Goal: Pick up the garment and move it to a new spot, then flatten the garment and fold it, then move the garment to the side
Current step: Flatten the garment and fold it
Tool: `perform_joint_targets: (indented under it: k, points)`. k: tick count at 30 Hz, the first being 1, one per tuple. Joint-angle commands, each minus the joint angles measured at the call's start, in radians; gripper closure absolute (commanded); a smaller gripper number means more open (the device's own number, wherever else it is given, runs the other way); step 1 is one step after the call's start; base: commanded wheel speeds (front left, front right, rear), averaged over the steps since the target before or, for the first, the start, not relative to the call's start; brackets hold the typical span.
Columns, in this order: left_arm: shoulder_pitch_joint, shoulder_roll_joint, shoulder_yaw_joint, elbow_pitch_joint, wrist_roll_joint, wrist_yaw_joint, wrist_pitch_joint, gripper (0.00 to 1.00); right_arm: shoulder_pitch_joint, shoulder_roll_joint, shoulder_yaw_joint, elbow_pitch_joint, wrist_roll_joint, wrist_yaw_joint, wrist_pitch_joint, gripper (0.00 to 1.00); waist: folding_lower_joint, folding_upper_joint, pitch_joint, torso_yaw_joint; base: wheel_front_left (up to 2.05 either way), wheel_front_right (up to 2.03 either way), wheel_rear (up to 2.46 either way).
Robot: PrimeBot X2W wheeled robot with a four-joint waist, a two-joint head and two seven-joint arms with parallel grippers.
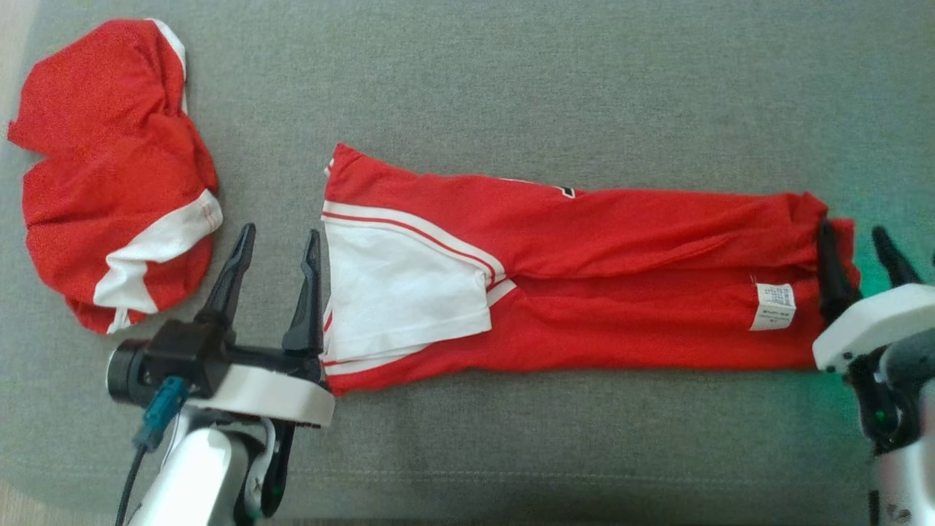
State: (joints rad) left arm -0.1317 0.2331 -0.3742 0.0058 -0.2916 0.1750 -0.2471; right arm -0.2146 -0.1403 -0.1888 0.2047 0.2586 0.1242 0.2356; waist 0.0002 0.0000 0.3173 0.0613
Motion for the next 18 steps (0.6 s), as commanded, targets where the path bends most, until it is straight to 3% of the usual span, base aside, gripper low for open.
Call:
perform_joint_targets:
  k: [1, 8, 17, 18]
  points:
    - [-0.043, 0.007, 0.036, -0.023, 0.009, -0.006, -0.009, 0.0, -0.009, -0.009, 0.013, -0.01, 0.01, 0.007, 0.024, 0.0, -0.0002, 0.0, 0.006, 0.003, 0.0, 0.0, 0.0]
    - [-0.051, 0.001, 0.037, -0.012, 0.012, -0.011, -0.013, 0.0, 0.05, 0.035, 0.016, -0.009, 0.048, 0.007, 0.104, 0.0, -0.0002, 0.0, 0.013, 0.005, 0.0, 0.0, 0.0]
    - [-0.056, -0.001, 0.043, -0.007, 0.015, -0.015, -0.014, 0.0, 0.072, 0.06, 0.022, -0.036, 0.075, 0.007, 0.126, 0.0, -0.0002, 0.0, 0.023, -0.001, 0.0, 0.0, 0.0]
    - [-0.057, -0.002, 0.043, -0.007, 0.016, -0.016, -0.014, 0.0, 0.071, 0.061, 0.026, -0.036, 0.081, 0.007, 0.131, 0.11, -0.0002, 0.0, 0.023, -0.001, 0.0, 0.0, 0.0]
